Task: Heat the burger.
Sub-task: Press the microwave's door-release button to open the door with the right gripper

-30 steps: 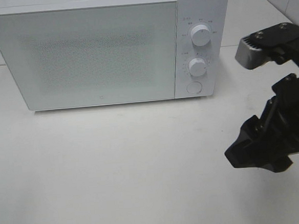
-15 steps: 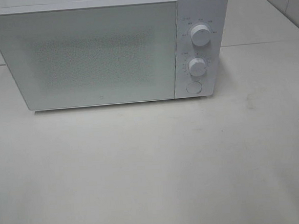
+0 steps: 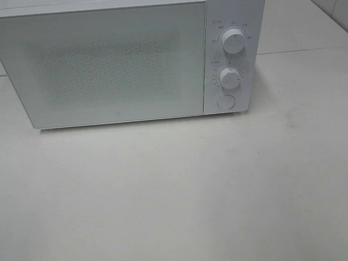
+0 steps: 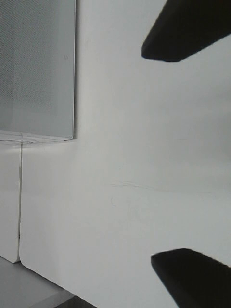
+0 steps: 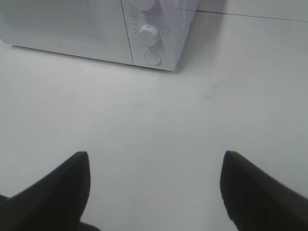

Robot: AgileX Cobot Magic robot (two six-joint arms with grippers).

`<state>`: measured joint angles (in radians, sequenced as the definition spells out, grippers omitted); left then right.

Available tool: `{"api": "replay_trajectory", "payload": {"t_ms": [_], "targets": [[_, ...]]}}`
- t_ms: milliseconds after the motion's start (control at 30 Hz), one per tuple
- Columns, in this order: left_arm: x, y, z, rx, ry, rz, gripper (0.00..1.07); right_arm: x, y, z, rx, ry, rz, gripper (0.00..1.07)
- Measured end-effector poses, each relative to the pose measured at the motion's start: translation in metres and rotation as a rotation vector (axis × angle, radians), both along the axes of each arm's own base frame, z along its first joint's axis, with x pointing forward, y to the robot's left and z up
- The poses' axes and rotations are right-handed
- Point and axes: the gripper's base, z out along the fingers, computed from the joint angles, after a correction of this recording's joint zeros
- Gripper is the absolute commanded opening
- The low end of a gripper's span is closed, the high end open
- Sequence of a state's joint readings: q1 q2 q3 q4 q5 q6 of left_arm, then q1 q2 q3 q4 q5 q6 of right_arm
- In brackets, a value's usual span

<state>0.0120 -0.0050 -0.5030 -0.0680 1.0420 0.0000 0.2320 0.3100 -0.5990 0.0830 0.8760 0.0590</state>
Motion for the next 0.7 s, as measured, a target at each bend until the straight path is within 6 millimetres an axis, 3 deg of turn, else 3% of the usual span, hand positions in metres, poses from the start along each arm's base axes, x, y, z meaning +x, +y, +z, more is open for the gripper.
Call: {"api": "replay_trajectory", "payload": {"t_ms": [267,533,700], "targets": [[0.0,0.0,0.0,0.0,0.0,0.0,0.98,-0.016,-0.006,-0.022,0.023,-0.107,-0.081,0.73],[0.0,0.0,0.0,0.0,0.0,0.0,0.98,-0.029,-0.008,-0.025,0.061,-0.28,-0.091,0.73],[0.0,0.0,0.0,0.0,0.0,0.0,0.98,-0.033,-0.009,-0.023,0.057,-0.266,-0.088,0.73]]}}
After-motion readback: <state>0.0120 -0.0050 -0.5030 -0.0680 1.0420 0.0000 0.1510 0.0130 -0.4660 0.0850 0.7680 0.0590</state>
